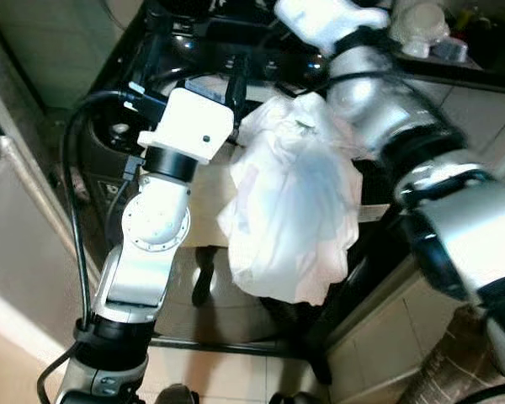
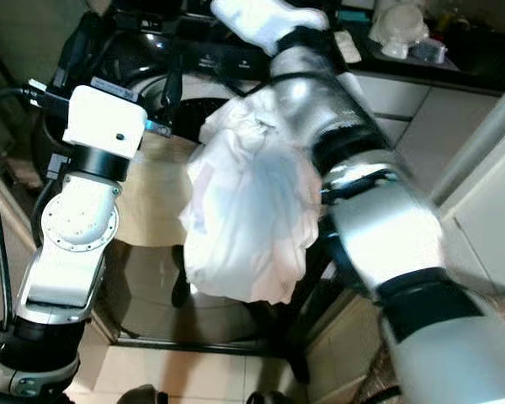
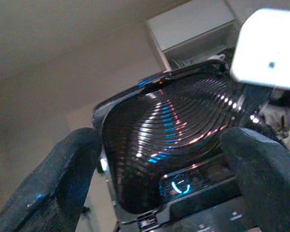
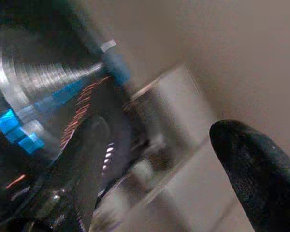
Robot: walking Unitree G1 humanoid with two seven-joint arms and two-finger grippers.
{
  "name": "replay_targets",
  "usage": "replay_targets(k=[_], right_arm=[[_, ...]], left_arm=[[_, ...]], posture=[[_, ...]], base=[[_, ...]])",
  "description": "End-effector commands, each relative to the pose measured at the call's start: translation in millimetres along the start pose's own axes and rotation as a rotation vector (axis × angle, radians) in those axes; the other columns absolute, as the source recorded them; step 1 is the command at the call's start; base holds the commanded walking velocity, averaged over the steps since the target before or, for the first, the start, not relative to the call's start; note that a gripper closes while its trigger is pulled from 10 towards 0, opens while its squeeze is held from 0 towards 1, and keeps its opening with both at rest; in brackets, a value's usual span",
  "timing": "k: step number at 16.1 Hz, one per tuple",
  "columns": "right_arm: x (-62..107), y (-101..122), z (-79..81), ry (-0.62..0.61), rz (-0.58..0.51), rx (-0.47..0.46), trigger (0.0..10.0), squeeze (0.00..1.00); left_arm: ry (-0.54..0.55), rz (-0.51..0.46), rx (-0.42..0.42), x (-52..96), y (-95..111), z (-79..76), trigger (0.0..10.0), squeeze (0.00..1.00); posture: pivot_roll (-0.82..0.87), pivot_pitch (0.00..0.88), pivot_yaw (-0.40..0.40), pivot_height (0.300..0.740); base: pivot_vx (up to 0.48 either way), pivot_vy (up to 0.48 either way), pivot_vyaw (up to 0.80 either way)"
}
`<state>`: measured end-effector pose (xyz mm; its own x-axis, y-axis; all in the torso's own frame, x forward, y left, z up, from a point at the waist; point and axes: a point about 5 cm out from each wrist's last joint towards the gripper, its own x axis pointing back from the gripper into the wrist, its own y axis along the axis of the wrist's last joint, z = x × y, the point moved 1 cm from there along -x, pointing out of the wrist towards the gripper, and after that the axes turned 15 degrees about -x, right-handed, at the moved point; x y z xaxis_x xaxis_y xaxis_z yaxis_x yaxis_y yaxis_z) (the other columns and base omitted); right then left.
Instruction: Clothes washing
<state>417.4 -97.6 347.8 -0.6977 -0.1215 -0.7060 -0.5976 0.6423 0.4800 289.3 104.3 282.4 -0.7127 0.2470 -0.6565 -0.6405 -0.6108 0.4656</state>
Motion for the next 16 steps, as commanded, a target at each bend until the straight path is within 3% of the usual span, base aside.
replay_targets(k=[1,3,4,5,6,7,8,9,10,11,12,13,14,16], right_arm=[[1.6,5.1,-10.5,-0.083,-0.133,0.081,10.0,0.0],[9.1,5.1,-27.8,-0.225,-0.322,0.26,10.0,0.0],[11.7,-12.8,-39.7,-0.235,-0.162,0.047,10.0,0.0],[14.3,-27.1,-41.8,-0.227,-0.01,-0.15,10.0,0.0],[23.4,-38.2,-31.1,-0.14,0.094,-0.373,10.0,0.0],[44.9,-44.9,-4.4,0.093,0.187,-0.683,10.0,0.0],[69.1,-44.7,-1.8,0.24,0.216,-0.874,10.0,0.0],[81.9,-51.8,-9.1,0.275,0.239,-0.925,10.0,0.0],[109.1,-61.3,-16.6,0.381,0.245,-0.924,10.0,0.0],[137.8,-55.8,-13.3,0.519,0.224,-0.951,10.0,0.0],[150.4,-54.0,-11.5,0.553,0.212,-0.962,10.0,0.0],[179.5,-56.8,-7.8,0.61,0.211,-0.962,10.0,0.0],[187.1,-57.8,-5.4,0.619,0.226,-0.958,10.0,0.0],[212.3,-60.1,3.5,0.633,0.362,-0.997,10.0,0.0]], left_arm=[[-0.011,0.011,-0.002,2.0,-3.0,-2.5,10.0,0.0],[-0.019,0.009,0.005,1.1,-3.2,-4.5,10.0,0.0],[-0.023,0.005,0.007,0.8,-2.5,-5.3,10.0,0.0],[-0.025,0.006,0.009,1.1,-2.7,-5.6,10.0,0.0],[-0.028,0.017,0.019,2.3,-3.9,-6.0,10.0,0.0],[-0.025,0.041,0.039,5.2,-7.3,-3.9,10.0,0.0],[-0.017,0.052,0.047,8.0,-9.5,-1.1,10.0,0.0],[-0.015,0.049,0.05,8.4,-9.2,-1.0,10.0,0.0],[-0.017,0.037,0.049,8.9,-7.9,-1.9,10.0,0.0],[-0.021,0.027,0.038,9.1,-7.2,-3.2,10.0,0.0],[-0.021,0.026,0.038,9.2,-7.1,-3.6,10.0,0.0],[-0.021,0.026,0.051,8.1,-7.1,-4.5,10.0,0.0],[-0.022,0.025,0.053,7.6,-7.0,-5.0,10.0,0.0],[-0.027,0.026,0.058,7.3,-7.5,-7.3,10.0,0.0]], posture=[[0.15,0.0,-0.091,0.74],[0.14,0.0,-0.085,0.74],[0.13,0.0,-0.088,0.74],[0.13,0.0,-0.088,0.74],[0.13,0.001,-0.093,0.74],[0.13,0.011,-0.086,0.74],[0.11,0.019,-0.078,0.74],[0.09,0.025,-0.073,0.74],[0.08,0.03,-0.067,0.74],[0.08,0.03,-0.067,0.74],[0.08,0.03,-0.067,0.74],[0.06,0.032,-0.058,0.74],[0.05,0.031,-0.056,0.74],[0.04,0.03,-0.055,0.74]], base=[[0.0,0.0,0.0],[0.0,0.0,0.0],[0.0,0.0,0.0],[0.0,0.0,0.0],[0.0,0.0,0.0],[0.0,0.0,0.0],[0.0,0.0,0.0],[0.0,0.0,0.0],[0.0,0.0,0.0],[0.0,0.0,0.0],[0.0,0.0,0.0],[0.0,0.0,0.0],[0.0,0.0,0.0],[0.0,0.0,0.0]])
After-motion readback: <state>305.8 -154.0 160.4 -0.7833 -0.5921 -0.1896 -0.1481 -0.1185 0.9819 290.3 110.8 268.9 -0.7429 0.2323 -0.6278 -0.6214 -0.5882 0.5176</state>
